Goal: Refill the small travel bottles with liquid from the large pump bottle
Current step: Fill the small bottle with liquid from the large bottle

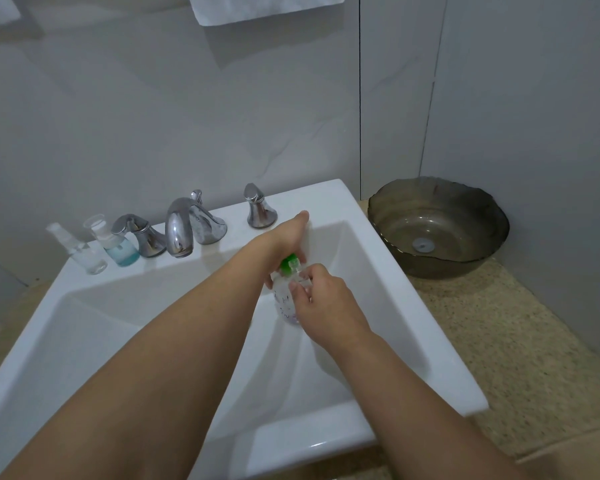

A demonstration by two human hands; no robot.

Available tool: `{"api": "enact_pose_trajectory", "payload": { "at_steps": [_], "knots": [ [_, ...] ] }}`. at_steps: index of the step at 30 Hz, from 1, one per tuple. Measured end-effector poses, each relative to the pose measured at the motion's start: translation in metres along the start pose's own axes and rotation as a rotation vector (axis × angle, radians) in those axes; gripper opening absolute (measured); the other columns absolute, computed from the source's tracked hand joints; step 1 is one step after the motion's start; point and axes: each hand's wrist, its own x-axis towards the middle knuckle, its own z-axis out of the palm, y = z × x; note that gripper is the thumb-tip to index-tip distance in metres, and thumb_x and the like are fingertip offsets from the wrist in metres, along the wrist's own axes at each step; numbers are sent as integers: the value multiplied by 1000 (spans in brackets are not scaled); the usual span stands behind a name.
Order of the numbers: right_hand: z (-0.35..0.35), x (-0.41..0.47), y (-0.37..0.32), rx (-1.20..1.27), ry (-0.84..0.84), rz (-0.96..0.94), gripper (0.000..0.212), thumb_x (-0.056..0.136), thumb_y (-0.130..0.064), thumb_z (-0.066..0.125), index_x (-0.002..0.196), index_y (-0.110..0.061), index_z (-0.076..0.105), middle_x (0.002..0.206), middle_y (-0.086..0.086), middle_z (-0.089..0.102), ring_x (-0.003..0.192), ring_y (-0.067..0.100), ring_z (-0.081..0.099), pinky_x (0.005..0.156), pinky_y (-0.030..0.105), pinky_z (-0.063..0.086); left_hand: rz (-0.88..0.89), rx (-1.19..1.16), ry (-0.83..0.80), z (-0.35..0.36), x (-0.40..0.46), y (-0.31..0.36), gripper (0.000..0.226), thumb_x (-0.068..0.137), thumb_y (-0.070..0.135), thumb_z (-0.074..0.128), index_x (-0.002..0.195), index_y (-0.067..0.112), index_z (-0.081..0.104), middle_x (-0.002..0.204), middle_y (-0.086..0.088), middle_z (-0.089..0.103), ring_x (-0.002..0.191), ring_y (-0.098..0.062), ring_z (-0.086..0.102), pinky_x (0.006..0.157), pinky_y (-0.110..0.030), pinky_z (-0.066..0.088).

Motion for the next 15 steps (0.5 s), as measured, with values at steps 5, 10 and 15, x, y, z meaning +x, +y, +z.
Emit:
{"api": "enact_pose_trajectory", "payload": {
  "at_steps": [5, 10, 15],
  "knots": [
    [1, 3, 1, 2, 6, -16, 27, 99, -33, 46, 119, -16, 49, 102, 6, 62, 89, 24, 60, 74, 36, 49, 117, 21, 111, 5, 1, -1, 78, 101, 61, 17, 124, 3, 64, 97, -9, 67, 94, -34, 57, 99, -52, 43],
    [4, 5, 2, -28, 7, -13, 26, 98, -33, 49, 114, -13, 50, 101, 8, 62, 91, 28, 60, 74, 35, 46, 230, 52, 196, 10, 6, -2, 63, 106, 35, 17, 117, -1, 68, 109, -11, 75, 74, -22, 49, 68, -35, 39],
    [5, 5, 2, -34, 1, -14, 29, 98, -33, 48, 119, -14, 49, 106, 10, 62, 94, 29, 59, 76, 36, 46, 215, 47, 172, 8, 12, -4, 67, 104, 44, 17, 115, 3, 69, 111, -6, 74, 81, -24, 51, 74, -38, 40]
  ]
}}
